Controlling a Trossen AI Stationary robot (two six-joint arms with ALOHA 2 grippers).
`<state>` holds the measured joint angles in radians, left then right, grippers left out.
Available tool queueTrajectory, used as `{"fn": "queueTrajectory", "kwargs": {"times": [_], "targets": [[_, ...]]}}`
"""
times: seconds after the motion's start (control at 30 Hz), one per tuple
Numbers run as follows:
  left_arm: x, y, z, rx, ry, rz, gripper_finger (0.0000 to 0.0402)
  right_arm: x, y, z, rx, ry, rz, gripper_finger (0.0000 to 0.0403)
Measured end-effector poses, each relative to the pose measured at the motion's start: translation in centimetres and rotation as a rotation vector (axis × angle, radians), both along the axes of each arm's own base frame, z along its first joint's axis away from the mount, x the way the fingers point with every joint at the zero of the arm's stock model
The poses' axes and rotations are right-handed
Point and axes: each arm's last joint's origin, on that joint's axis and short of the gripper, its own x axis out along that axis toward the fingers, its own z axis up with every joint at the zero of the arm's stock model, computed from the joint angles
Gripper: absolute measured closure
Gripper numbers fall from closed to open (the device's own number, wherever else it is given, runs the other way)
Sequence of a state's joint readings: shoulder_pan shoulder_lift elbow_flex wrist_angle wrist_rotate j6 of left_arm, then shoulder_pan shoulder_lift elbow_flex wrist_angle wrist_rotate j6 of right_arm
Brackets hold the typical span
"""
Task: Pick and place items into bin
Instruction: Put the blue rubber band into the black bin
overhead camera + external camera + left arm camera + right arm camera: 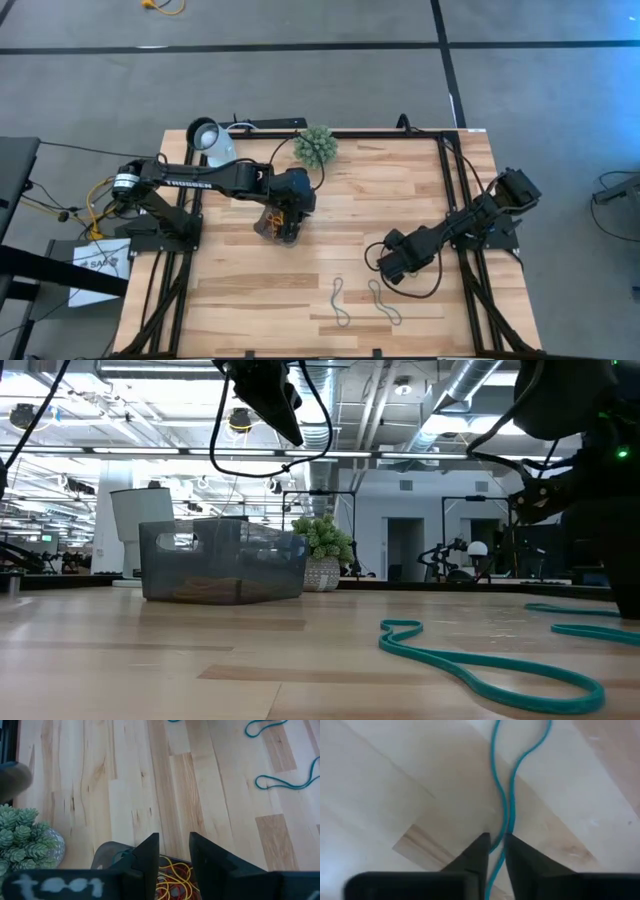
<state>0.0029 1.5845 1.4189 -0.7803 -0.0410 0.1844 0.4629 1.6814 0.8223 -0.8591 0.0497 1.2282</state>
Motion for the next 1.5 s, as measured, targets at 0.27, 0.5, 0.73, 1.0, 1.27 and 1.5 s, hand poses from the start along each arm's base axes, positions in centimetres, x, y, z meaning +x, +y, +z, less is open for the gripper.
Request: {"fn": "queueTrajectory", "kwargs": {"times": [0.27, 0.5, 0.73, 1.0, 1.27, 1.5], "targets": [[0.0, 0.0, 0.0, -0.005, 0.0, 0.006, 0.0304, 0.6, 0.2, 0.3, 0.005, -0.026, 0.108, 0.0394], [0.0, 0.0, 0.0, -0.006, -0.001, 0.008, 0.0304, 2.3, 0.8, 2.5, -0.057, -0.077, 0.155, 0.0402], [0.2, 0.0, -0.2, -0.009, 0.001, 0.011, 0.0304, 3.5, 1.1, 5.8, -0.159, -0.192, 0.261, 0.0402], [1.0, -1.3, -2.8, -0.061, -0.105, -0.131, 0.0304, 4.8, 1.0, 10.5, -0.347, -0.523, 0.332, 0.0402], [2.1, -3.1, -4.4, -0.021, -0.388, -0.241, 0.0304, 7.3, 0.8, 12.3, -0.358, -0.754, 0.445, 0.0403], [2.1, -3.2, -5.0, -0.049, -0.42, -0.217, 0.0304, 8.4, -0.1, 12.9, -0.385, -0.82, 0.465, 0.0403]]}}
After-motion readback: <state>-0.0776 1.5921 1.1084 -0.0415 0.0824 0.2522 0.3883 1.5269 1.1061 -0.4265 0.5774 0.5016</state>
